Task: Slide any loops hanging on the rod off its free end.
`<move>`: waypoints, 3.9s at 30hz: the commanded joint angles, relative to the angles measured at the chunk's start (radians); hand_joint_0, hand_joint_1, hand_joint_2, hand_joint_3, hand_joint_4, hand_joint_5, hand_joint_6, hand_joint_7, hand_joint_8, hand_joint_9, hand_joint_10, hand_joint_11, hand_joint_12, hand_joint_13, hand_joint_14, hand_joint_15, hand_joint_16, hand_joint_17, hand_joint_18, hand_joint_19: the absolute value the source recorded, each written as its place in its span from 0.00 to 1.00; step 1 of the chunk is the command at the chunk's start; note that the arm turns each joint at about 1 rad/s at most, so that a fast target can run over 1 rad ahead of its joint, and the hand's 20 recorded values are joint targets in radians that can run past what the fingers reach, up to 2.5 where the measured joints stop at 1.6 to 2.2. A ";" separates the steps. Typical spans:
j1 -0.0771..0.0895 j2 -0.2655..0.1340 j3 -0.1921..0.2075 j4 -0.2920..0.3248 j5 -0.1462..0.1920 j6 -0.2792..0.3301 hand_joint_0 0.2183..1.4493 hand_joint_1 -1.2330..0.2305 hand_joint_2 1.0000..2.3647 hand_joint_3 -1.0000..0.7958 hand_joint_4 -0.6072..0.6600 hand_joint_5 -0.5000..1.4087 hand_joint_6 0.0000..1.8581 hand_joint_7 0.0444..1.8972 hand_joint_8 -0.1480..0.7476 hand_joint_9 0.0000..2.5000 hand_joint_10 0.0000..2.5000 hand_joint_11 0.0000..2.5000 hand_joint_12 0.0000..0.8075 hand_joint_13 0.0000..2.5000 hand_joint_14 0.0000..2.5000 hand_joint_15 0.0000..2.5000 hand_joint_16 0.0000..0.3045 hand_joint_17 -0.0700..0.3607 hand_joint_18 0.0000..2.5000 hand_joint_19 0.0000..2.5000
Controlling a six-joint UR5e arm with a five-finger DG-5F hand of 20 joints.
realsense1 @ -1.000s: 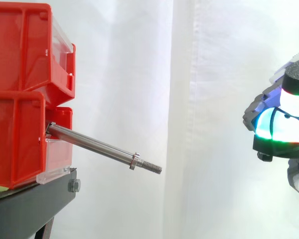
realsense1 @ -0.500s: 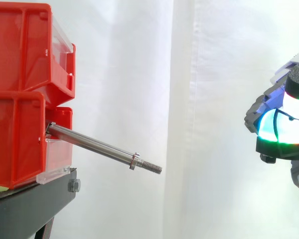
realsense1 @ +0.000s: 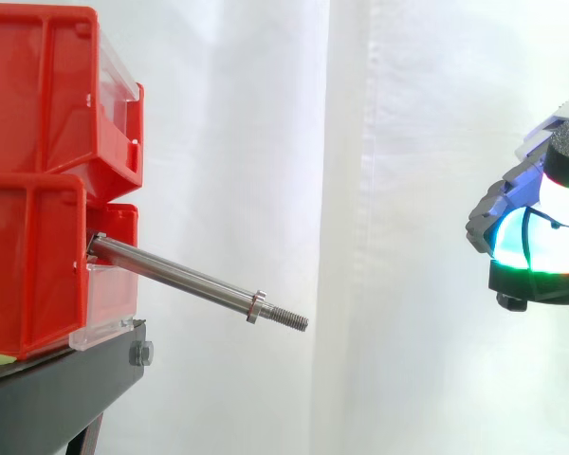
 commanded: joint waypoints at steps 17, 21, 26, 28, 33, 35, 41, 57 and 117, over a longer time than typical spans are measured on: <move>0.008 0.000 -0.103 0.214 -0.002 0.051 0.30 0.30 0.00 0.44 0.46 0.23 0.47 0.57 0.53 0.26 0.00 0.00 0.44 0.25 0.00 0.04 0.18 0.44 0.34 0.13; 0.010 0.000 -0.115 0.252 -0.004 0.052 0.30 0.30 0.01 0.44 0.46 0.22 0.47 0.56 0.52 0.25 0.00 0.00 0.44 0.25 0.00 0.05 0.17 0.44 0.33 0.14; 0.016 0.000 -0.187 0.366 -0.005 0.055 0.30 0.30 0.01 0.44 0.46 0.22 0.47 0.56 0.51 0.26 0.00 0.00 0.44 0.25 0.00 0.06 0.17 0.44 0.33 0.15; 0.017 0.000 -0.215 0.406 -0.005 0.066 0.30 0.30 0.01 0.44 0.46 0.22 0.47 0.56 0.51 0.26 0.00 0.00 0.44 0.25 0.00 0.06 0.17 0.44 0.33 0.15; 0.025 0.000 -0.255 0.460 -0.005 0.088 0.30 0.30 0.01 0.44 0.47 0.22 0.47 0.56 0.51 0.27 0.00 0.02 0.45 0.25 0.00 0.07 0.17 0.44 0.33 0.15; 0.028 0.000 -0.270 0.464 -0.007 0.091 0.30 0.30 0.01 0.44 0.47 0.22 0.47 0.56 0.51 0.27 0.00 0.02 0.45 0.25 0.00 0.07 0.17 0.44 0.33 0.15; 0.033 0.000 -0.321 0.501 -0.007 0.103 0.30 0.29 0.01 0.44 0.47 0.22 0.48 0.55 0.51 0.28 0.00 0.03 0.45 0.26 0.00 0.08 0.18 0.44 0.33 0.16; 0.034 0.181 -0.522 0.608 0.030 0.150 0.30 0.29 0.01 0.45 0.47 0.22 0.47 0.56 0.51 0.29 0.00 0.05 0.46 0.26 0.00 0.09 0.18 0.45 0.33 0.15; 0.079 0.224 -0.627 0.842 0.289 -0.058 0.30 0.28 0.00 0.45 0.47 0.23 0.48 0.55 0.51 0.31 0.00 0.07 0.47 0.27 0.00 0.10 0.18 0.45 0.34 0.16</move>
